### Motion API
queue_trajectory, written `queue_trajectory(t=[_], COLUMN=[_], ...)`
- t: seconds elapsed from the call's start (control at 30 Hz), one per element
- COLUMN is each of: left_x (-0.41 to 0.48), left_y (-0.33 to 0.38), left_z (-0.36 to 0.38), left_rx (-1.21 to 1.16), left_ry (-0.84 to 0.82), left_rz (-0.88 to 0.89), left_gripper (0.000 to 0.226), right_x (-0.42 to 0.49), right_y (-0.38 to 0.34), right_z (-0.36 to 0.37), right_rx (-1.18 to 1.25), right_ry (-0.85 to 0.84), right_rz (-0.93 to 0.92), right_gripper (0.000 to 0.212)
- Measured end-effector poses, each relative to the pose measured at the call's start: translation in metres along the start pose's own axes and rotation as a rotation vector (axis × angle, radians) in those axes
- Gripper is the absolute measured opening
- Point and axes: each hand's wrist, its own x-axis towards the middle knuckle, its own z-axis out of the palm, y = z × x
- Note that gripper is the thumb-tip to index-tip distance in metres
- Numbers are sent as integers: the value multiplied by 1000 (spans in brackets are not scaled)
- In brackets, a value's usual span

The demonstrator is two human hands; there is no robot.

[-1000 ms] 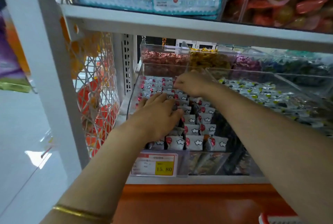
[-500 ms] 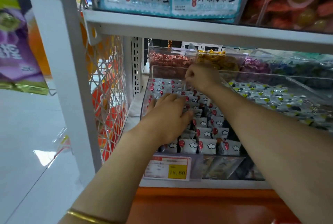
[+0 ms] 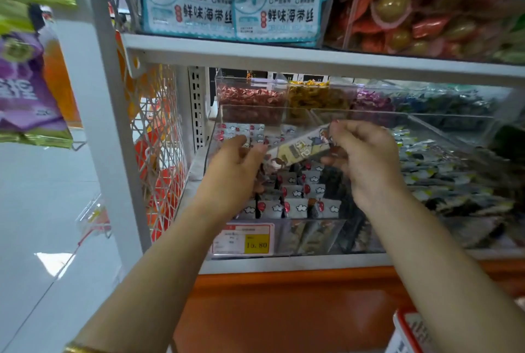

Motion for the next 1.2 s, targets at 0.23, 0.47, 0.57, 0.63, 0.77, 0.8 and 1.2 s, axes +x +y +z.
queue_trajectory(t=[0.23, 0.47, 0.57, 0.63, 0.77, 0.8, 1.2], left_x=[-7, -1, 0, 1, 0, 0, 4], left_y=[0, -4, -4, -4, -5, -6, -1], left_z=[-5, -8, -9, -8, -3, -1, -6], left_rx=[-441, -682, -759, -789, -714, -712, -986], left_ry=[-73, 4, 14, 53, 124, 127, -47], left_rz=[-133, -225, -256, -273, -256, -258, -307], left_gripper=[19, 18, 15, 14, 19, 15, 27], right_x=[-26, -26, -24, -24, -23, -23, -21], right_y=[0, 1, 2, 3, 5, 5, 6], right_z=[-16, -22, -22, -22, -21, -21, -26], right_rx=[264, 441, 494, 522, 531, 550, 624], right_ry=[-19, -245, -277, -270, -208, -193, -205], right_rz=[162, 278, 320, 326, 306, 323, 227], right_gripper=[10, 17, 23, 23, 21, 19, 31])
